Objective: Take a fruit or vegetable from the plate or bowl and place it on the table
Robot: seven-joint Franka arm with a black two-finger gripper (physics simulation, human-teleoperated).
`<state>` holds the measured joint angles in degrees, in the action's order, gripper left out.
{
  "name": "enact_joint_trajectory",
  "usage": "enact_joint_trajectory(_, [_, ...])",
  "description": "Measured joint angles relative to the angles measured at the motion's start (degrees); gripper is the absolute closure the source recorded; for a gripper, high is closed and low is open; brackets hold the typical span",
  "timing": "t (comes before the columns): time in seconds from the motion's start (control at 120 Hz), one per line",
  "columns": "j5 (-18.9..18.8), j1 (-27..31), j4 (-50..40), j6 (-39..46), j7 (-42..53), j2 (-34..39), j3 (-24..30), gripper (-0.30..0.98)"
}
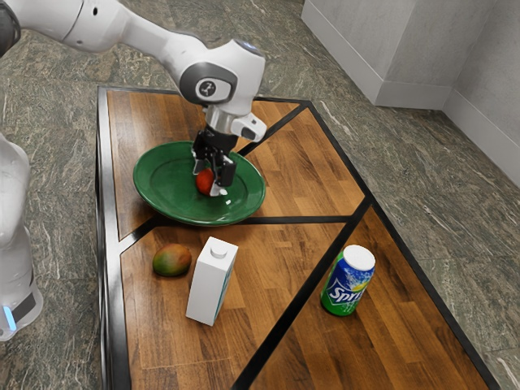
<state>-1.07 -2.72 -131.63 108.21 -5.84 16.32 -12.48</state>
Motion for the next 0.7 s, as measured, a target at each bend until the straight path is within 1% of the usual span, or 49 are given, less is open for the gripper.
enact_joint_trajectory(0.467, [-0.2, 0.0, -0.1, 1.3, -0.2, -0.4, 0.0, 0.03])
enact_joint_trajectory(0.7, [-0.2, 0.0, -0.1, 1.3, -0.3, -0.4, 0.0, 0.12])
